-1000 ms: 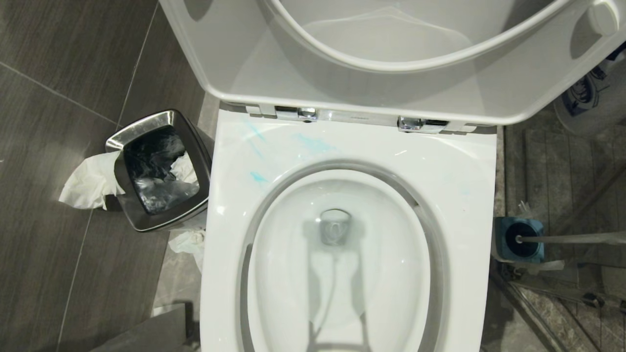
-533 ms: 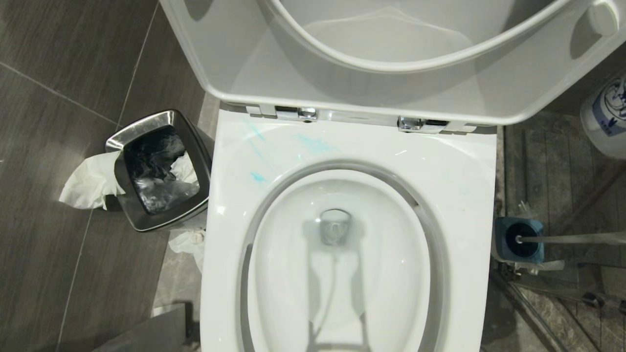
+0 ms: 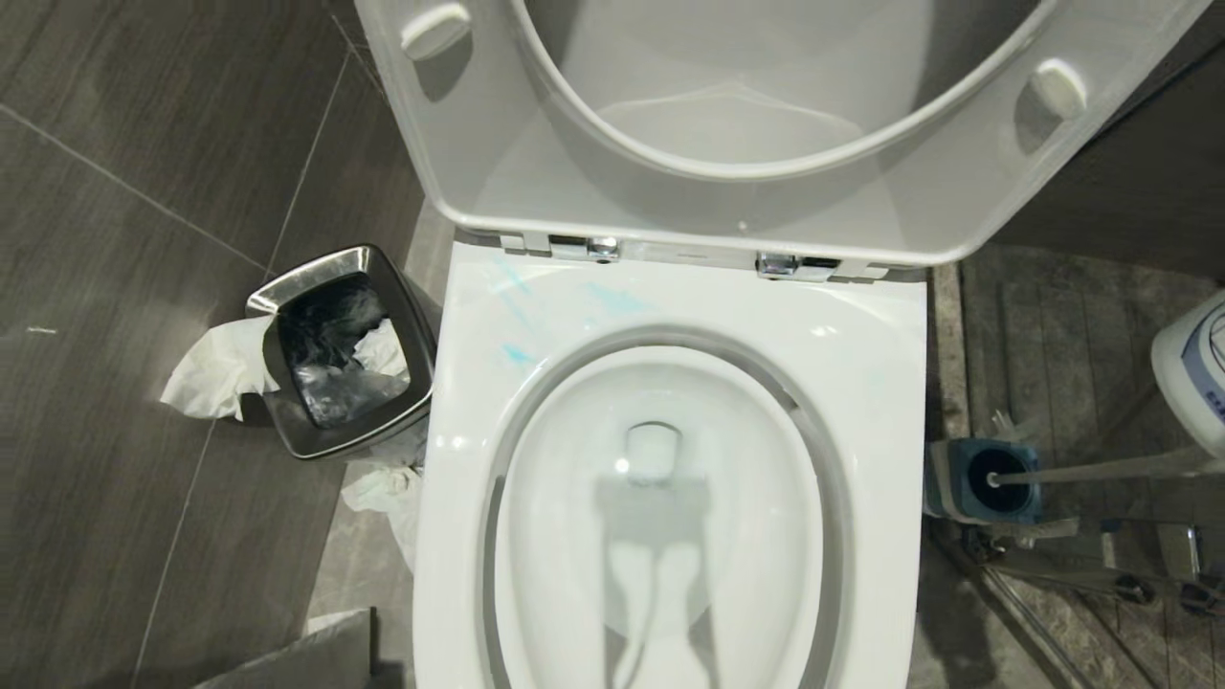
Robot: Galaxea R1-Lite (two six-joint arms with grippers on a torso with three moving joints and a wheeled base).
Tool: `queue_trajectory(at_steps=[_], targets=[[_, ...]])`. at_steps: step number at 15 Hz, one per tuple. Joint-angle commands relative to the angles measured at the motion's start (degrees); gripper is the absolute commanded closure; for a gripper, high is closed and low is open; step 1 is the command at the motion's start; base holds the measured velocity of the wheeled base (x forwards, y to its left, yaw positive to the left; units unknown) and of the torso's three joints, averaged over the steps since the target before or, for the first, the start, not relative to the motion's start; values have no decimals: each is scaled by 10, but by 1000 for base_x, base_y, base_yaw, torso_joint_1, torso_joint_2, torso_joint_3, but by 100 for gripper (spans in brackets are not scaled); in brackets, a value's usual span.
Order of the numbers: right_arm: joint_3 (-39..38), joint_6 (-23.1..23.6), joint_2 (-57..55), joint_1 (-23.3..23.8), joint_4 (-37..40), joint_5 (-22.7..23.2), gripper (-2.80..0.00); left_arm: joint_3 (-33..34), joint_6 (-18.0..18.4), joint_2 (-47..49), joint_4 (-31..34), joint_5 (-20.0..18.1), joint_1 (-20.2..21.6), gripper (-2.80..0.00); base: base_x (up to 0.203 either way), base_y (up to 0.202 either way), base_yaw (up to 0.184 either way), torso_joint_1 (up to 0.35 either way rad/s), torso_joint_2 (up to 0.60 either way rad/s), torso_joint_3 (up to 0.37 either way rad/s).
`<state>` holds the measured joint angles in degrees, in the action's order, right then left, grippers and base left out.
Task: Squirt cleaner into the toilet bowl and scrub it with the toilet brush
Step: Pour in the cleaning agent
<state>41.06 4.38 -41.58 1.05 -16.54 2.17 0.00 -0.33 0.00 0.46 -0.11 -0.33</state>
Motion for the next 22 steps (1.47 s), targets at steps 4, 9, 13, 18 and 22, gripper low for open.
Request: queue_trajectory(at_steps=[4, 9, 13, 18, 22], targets=[[-12, 1, 60, 1, 54, -1, 0, 1, 0, 0, 0, 0, 0, 0, 0, 0, 0, 1, 2, 202], [-3, 2, 60, 1, 63, -4, 0, 1, 0, 0, 0, -1, 0, 0, 0, 0, 0, 1, 3, 199], [18, 3, 65, 1, 102, -4, 0, 1, 0, 0, 0, -1, 0, 0, 0, 0, 0, 0, 2, 202], [18, 5, 64, 1, 109, -6, 0, 1, 0, 0, 0, -1, 0, 0, 0, 0, 0, 2, 2, 201], [14, 3, 59, 1, 117, -6, 0, 1, 1, 0, 0, -1, 0, 0, 0, 0, 0, 0, 1, 189]])
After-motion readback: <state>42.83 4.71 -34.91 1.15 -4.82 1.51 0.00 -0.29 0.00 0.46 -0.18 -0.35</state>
